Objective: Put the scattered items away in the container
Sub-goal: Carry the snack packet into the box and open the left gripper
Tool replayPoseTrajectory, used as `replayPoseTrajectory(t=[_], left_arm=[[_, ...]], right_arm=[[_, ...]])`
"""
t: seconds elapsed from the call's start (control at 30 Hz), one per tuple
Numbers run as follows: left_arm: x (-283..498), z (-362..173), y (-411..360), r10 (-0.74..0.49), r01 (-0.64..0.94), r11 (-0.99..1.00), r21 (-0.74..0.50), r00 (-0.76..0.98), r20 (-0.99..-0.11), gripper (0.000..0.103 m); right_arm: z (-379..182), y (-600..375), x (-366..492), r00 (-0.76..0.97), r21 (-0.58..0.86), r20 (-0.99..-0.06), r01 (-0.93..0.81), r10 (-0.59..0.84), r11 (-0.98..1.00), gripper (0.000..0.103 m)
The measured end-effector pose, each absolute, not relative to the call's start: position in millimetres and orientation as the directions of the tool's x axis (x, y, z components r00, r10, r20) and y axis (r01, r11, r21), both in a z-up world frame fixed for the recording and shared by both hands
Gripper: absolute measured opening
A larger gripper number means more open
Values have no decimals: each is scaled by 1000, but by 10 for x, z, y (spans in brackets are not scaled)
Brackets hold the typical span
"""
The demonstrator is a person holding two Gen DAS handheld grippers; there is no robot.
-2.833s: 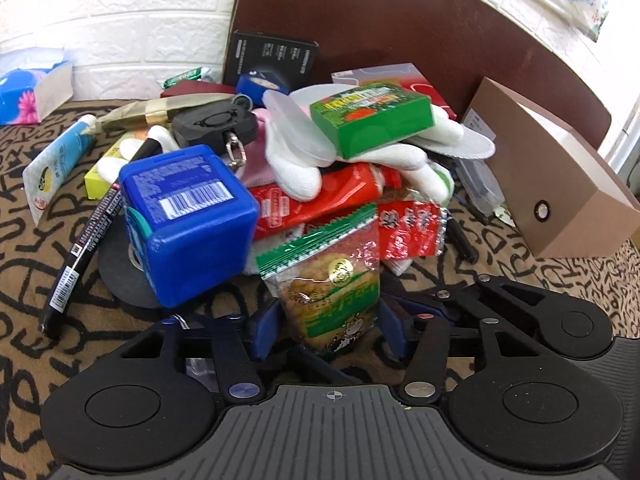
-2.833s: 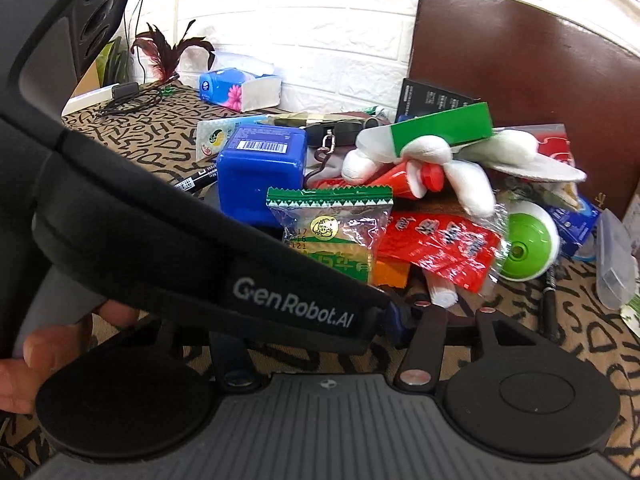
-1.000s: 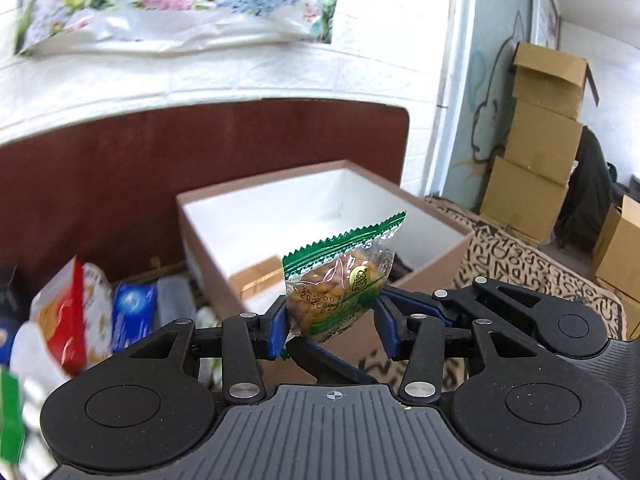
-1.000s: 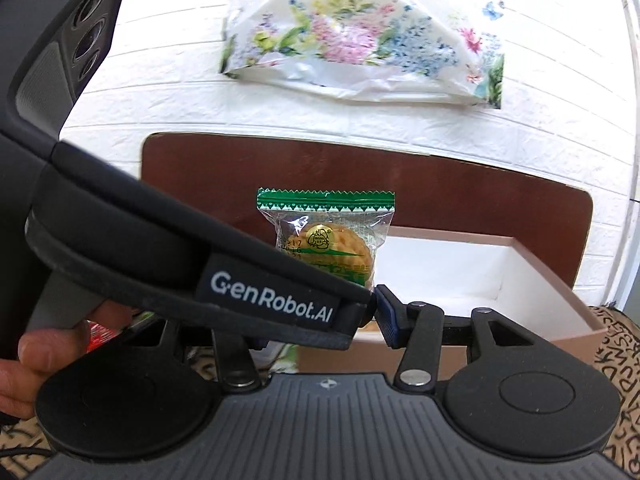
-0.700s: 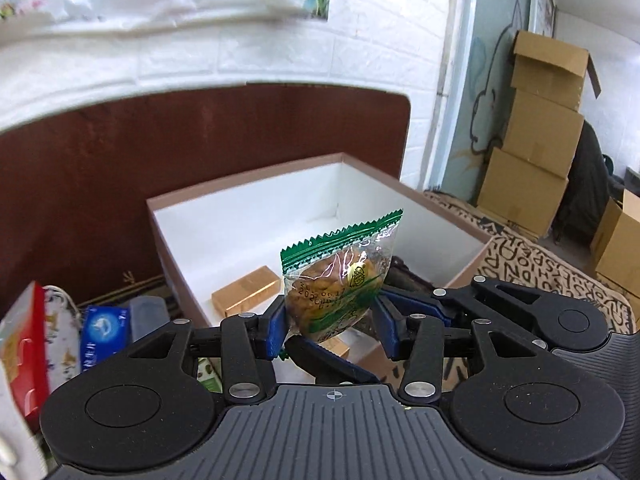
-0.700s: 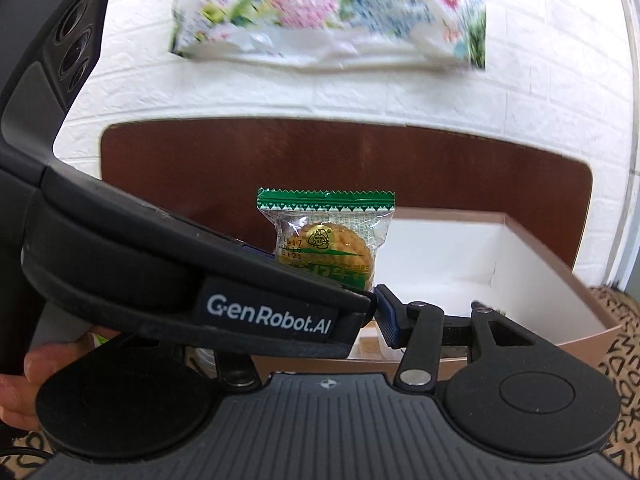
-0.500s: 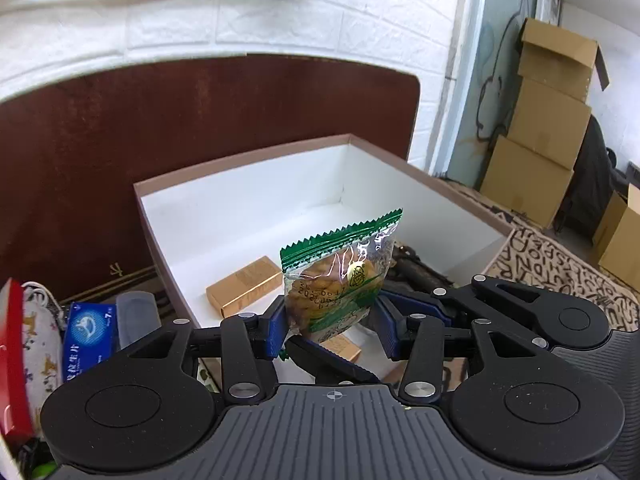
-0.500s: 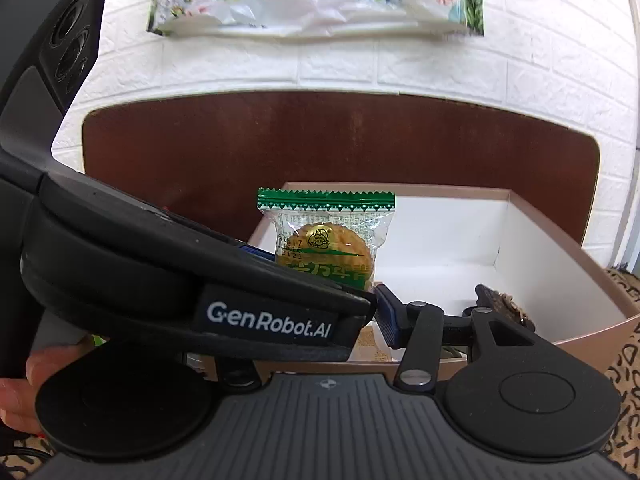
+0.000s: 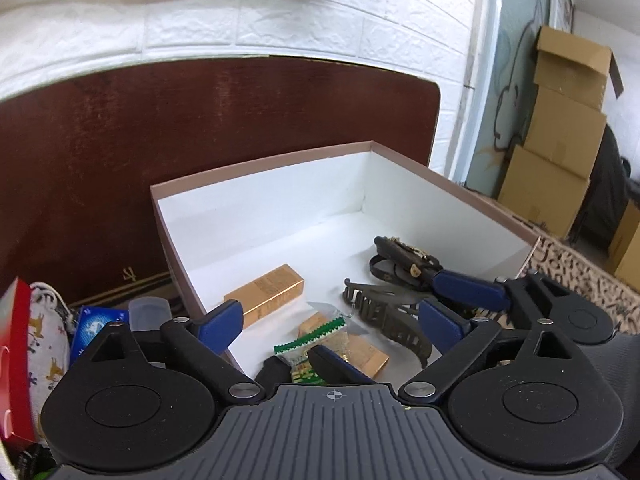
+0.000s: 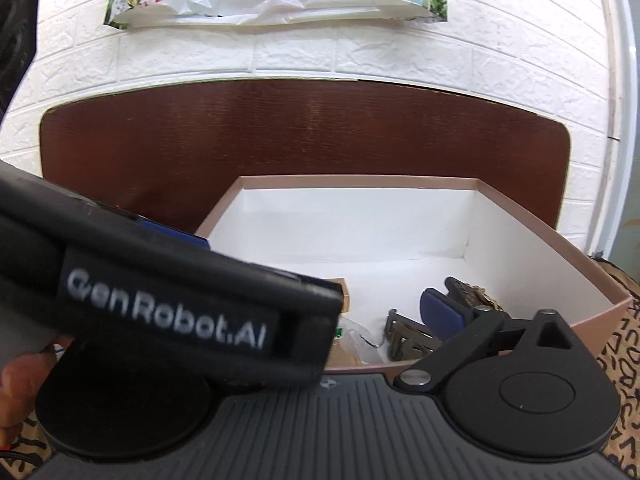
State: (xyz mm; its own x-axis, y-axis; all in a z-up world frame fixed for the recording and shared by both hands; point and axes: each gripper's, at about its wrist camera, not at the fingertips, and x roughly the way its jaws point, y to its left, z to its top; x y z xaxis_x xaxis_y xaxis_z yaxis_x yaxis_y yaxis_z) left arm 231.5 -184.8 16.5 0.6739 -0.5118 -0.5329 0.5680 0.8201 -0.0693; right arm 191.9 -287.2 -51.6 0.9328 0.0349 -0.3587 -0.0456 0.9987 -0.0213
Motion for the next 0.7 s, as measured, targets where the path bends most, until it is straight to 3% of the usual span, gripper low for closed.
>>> replayPoseTrajectory(t=[0.7], left_arm=[[2039,289,-1744,-525,557,823,-111,671,-524,103]], right_arm=[[-322,-2689,1667,940,-72,-342,-20,-6,997,103]])
